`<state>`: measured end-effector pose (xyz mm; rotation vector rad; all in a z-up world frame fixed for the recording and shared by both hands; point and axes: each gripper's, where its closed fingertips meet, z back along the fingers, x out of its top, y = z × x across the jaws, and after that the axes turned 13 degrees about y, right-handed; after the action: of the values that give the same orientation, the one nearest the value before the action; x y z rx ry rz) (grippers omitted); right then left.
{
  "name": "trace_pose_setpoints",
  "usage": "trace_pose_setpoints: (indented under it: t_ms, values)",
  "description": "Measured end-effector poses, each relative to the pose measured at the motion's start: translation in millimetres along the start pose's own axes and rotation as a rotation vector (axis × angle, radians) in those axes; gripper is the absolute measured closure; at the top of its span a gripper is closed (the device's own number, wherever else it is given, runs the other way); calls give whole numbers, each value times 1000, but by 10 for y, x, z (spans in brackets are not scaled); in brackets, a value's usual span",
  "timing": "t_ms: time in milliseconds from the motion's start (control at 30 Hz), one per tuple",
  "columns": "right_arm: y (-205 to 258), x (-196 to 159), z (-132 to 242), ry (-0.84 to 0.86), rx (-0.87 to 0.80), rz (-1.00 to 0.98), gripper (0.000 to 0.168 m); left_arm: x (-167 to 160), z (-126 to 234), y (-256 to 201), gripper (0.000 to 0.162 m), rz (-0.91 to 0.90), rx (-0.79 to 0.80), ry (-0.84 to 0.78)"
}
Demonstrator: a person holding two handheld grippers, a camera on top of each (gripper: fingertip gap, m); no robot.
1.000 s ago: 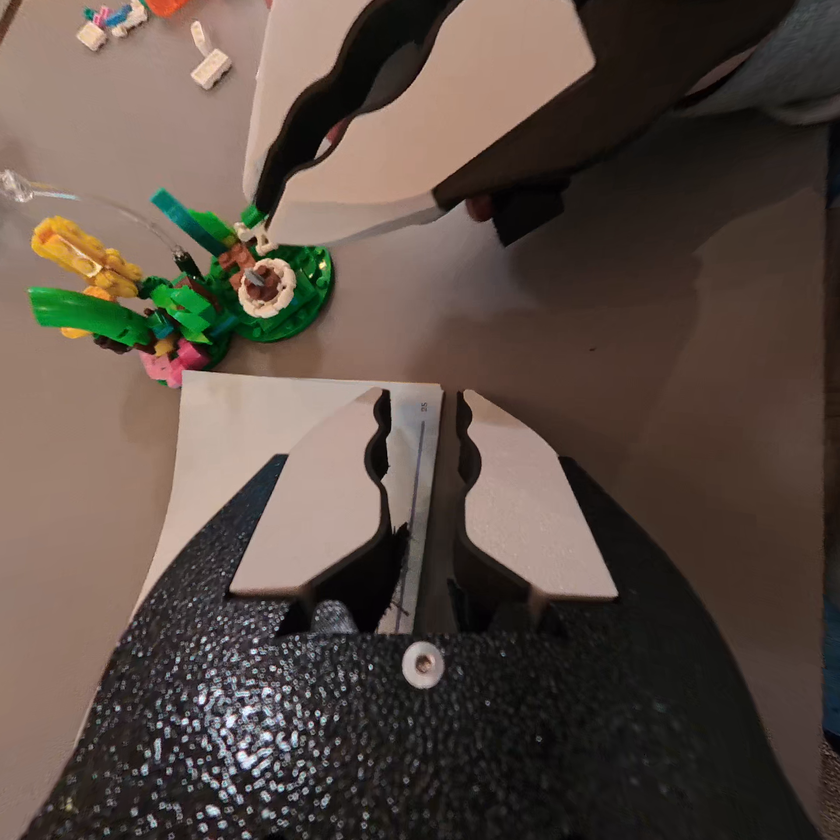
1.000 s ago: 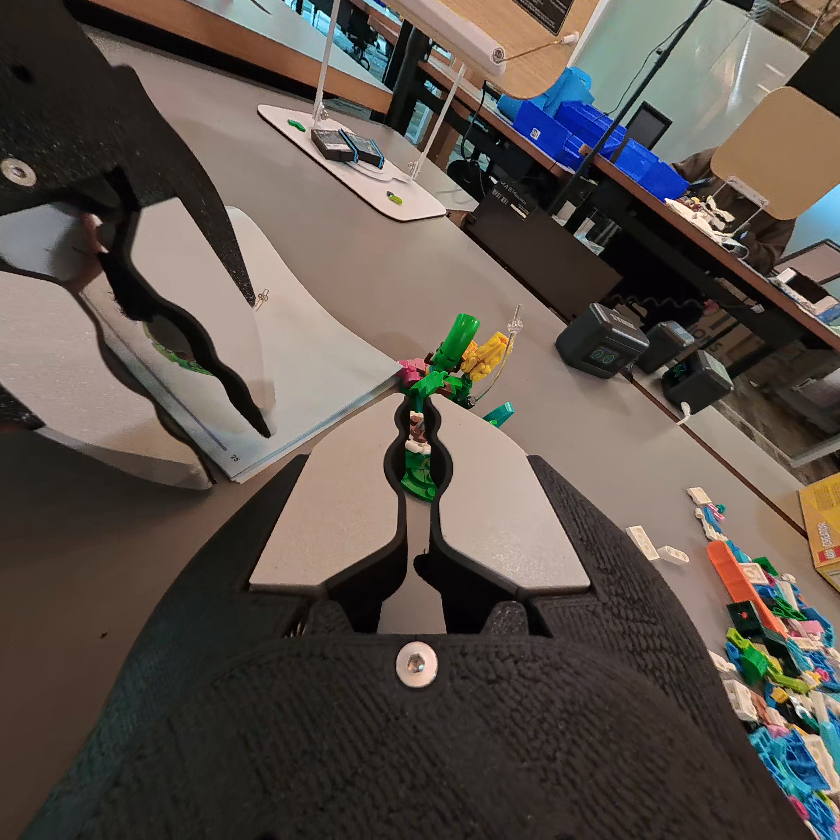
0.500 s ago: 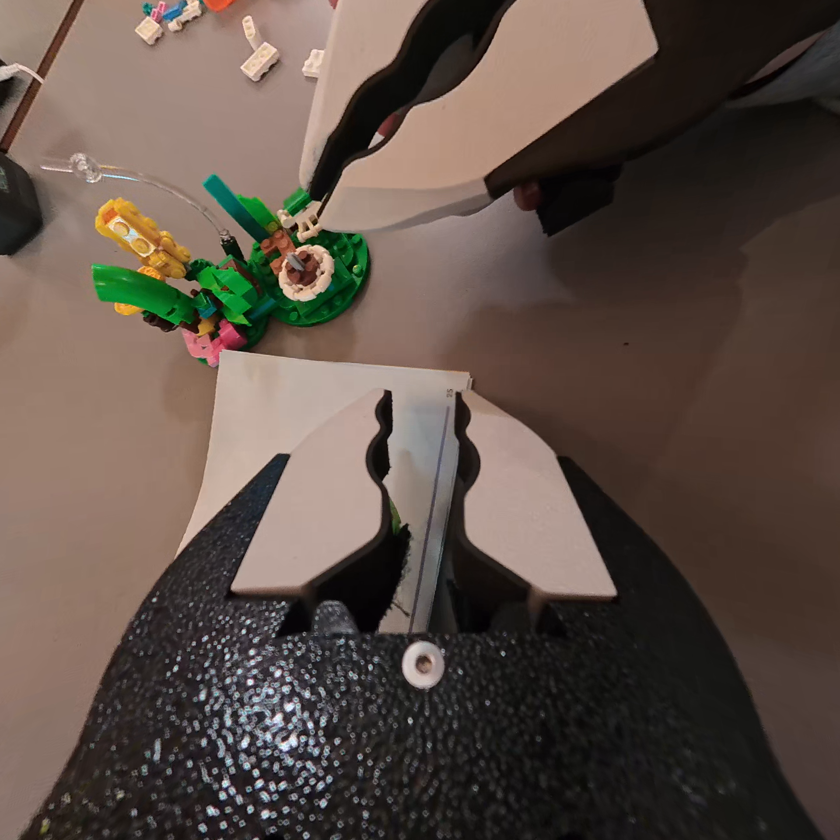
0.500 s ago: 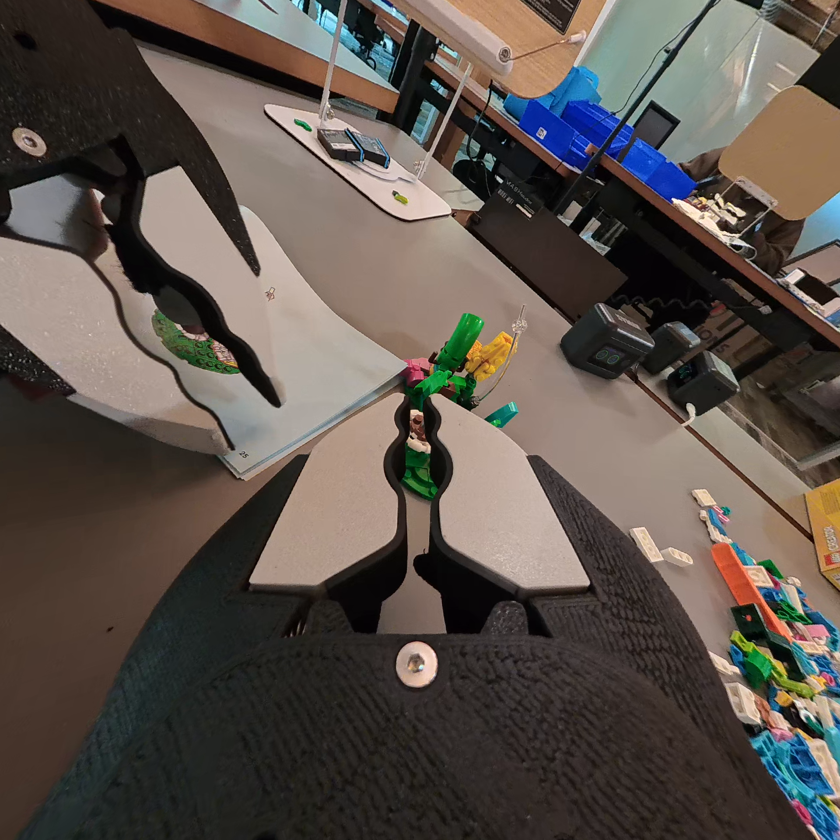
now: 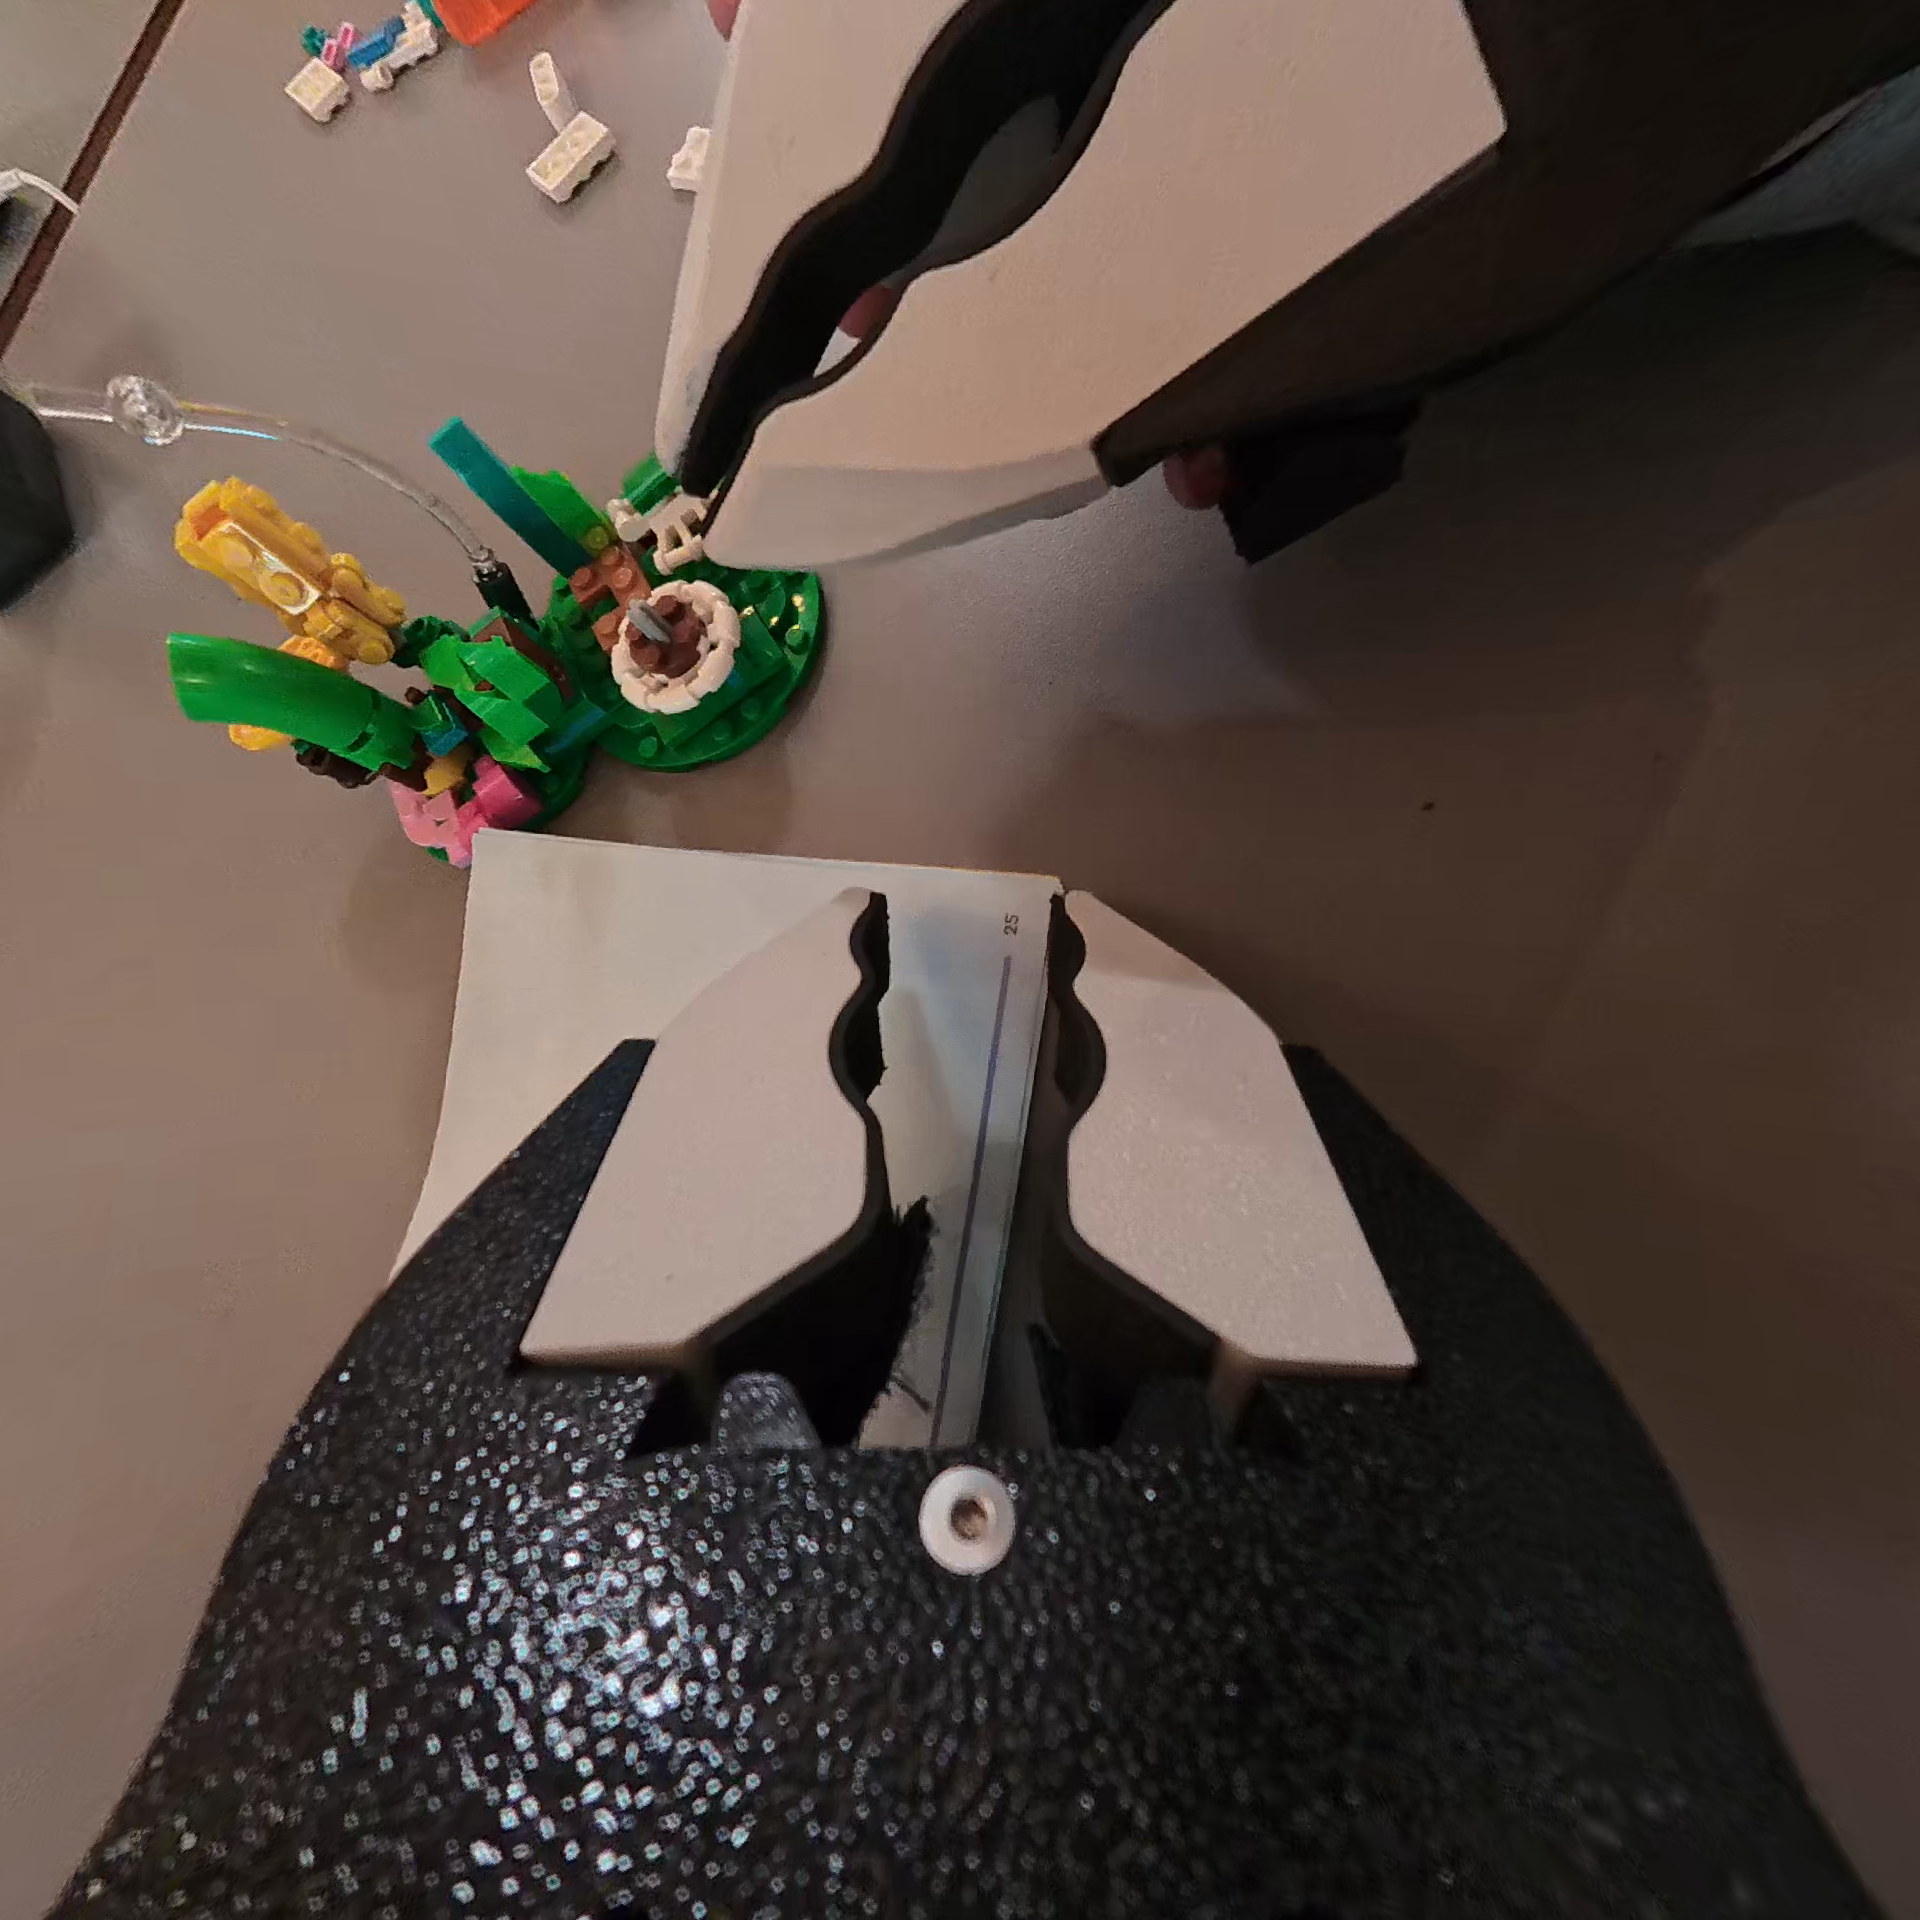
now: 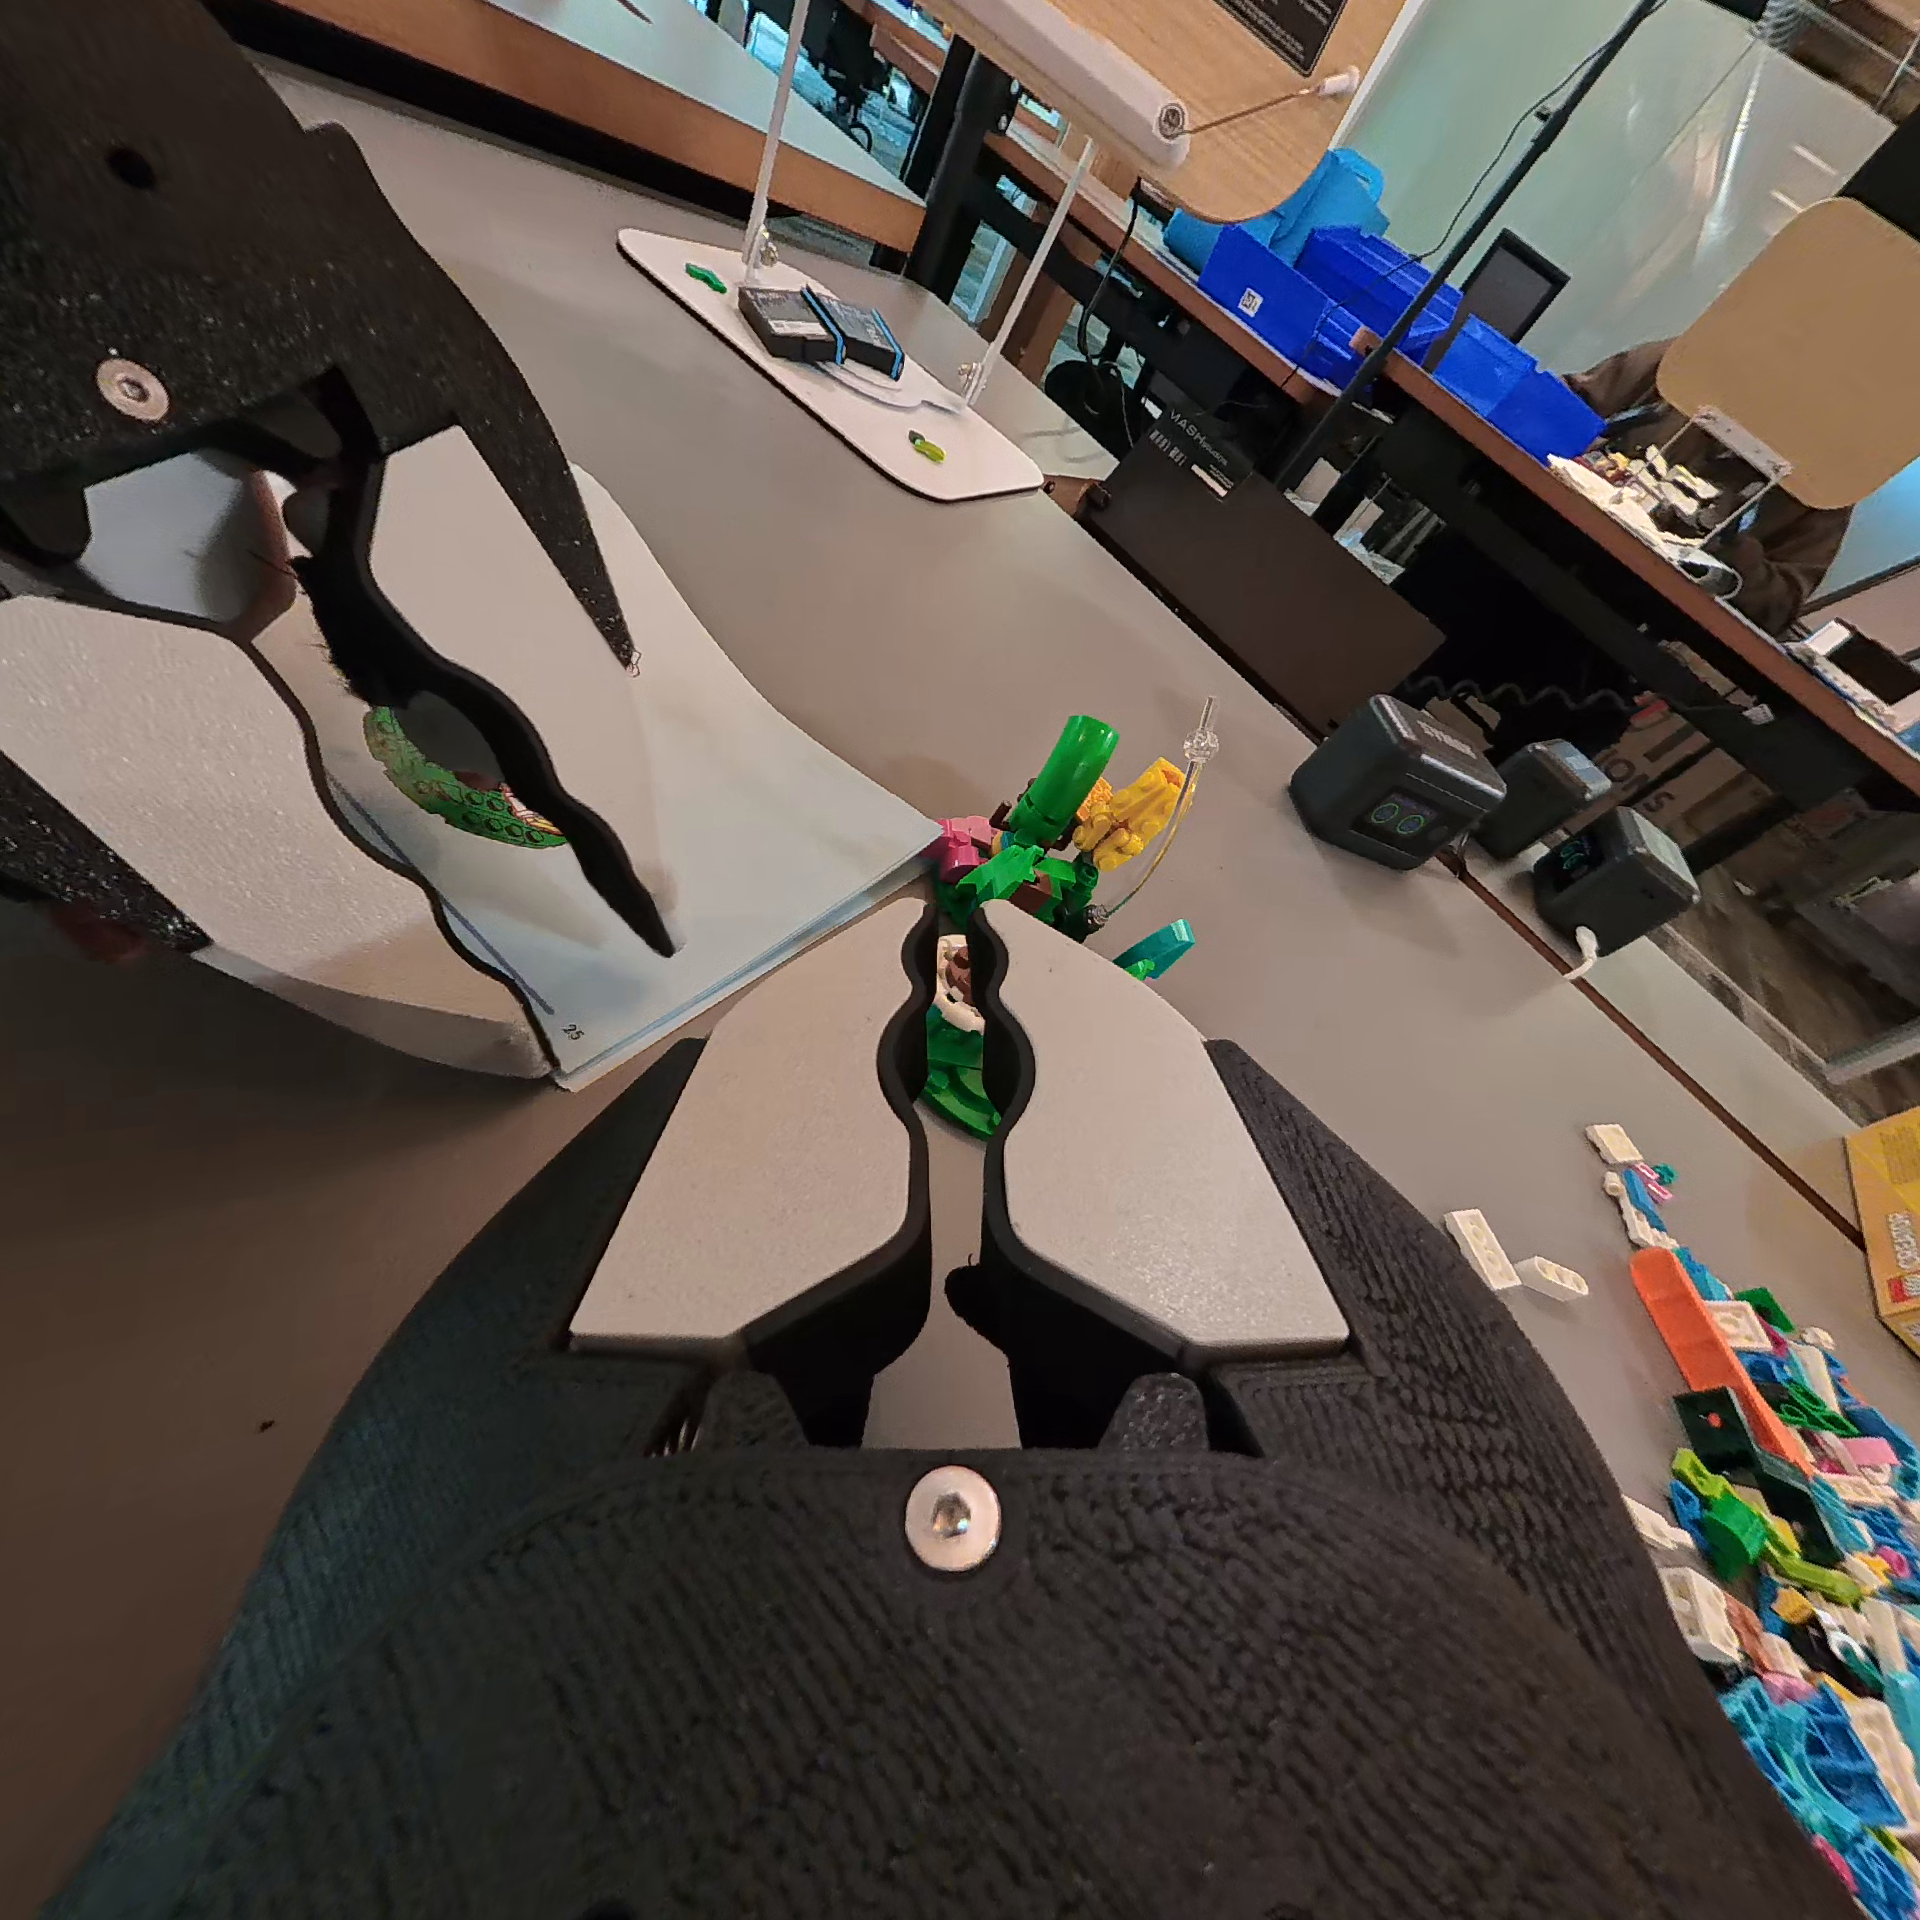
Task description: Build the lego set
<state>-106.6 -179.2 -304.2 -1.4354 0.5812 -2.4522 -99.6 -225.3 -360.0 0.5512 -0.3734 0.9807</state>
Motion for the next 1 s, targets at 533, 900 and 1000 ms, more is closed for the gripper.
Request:
trace_pose_setpoints:
  t_ms: [533,900,1000]
  values:
    - [16,-1,-13,6,4,8,164,-50,-2,197,156,-50,193,71]
    - [27,2,-19,4,9,12,164,-77,287,511,162,45,429,33]
    - [30,5,-17,1,11,11,164,-108,626,719,162,173,593,-60]
